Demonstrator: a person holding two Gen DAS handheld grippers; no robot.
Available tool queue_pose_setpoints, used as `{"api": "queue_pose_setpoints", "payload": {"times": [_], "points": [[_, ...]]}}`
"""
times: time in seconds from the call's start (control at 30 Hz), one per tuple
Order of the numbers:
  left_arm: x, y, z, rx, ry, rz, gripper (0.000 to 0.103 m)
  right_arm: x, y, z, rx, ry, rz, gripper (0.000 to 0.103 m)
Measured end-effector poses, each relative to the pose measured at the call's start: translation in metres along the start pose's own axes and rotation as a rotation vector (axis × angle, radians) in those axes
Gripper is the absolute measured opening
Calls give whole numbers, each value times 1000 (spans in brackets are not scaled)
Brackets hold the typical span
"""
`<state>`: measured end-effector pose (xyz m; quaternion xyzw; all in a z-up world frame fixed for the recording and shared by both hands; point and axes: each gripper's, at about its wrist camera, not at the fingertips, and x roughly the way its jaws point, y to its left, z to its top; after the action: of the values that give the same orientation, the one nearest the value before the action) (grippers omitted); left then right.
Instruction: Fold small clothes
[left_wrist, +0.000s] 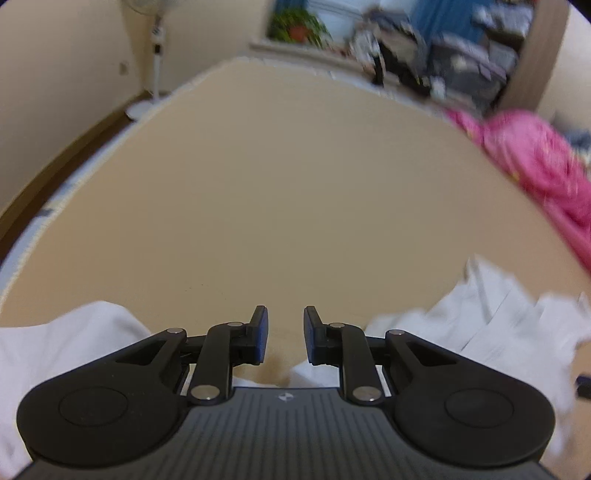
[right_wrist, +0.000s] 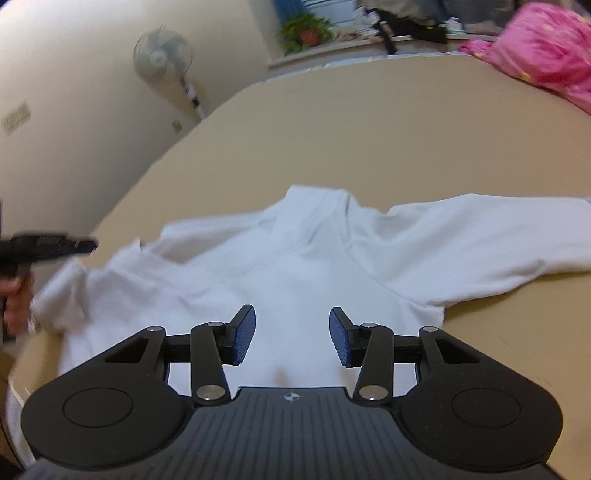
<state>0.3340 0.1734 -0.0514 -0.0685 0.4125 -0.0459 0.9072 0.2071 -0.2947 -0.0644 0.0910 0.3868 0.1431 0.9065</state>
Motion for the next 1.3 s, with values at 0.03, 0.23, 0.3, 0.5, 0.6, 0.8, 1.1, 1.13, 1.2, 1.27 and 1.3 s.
{"api": "queue_pose_setpoints", "payload": {"times": [0.03,0.23,0.3,0.5,0.6,0.8,1.1,1.13,1.2,1.27,1.3], "points": [[11,1,-2,29,35,-7,27,4,2,-1,-7,13,5,46],[35,-1,-16,219,138,-26,36,15,8,-3,-17,58,13,46],[37,-2,-15,239,132,-28,33,17,9,-2,-15,59,15,46],[25,-20,-22,356,138,-66,14,20,9,-4,-9,75,12,46],[17,-15,-24,344,162,-155,14,22,10,-4,-10,78,10,46],[24,-25,-31,385,160,-153,19,25,12,-4,-11,86,6,46],[35,-34,-24,303,130,-187,28,26,12,-5,-16,89,8,46],[38,-40,-28,324,136,-178,29,26,13,-5,-22,88,7,46],[39,-51,-35,386,121,-153,29,27,13,-6,-26,90,7,46],[36,-52,-36,419,109,-147,20,27,14,-7,-29,90,4,46],[34,-50,-35,423,100,-147,12,28,14,-8,-29,91,4,46]]}}
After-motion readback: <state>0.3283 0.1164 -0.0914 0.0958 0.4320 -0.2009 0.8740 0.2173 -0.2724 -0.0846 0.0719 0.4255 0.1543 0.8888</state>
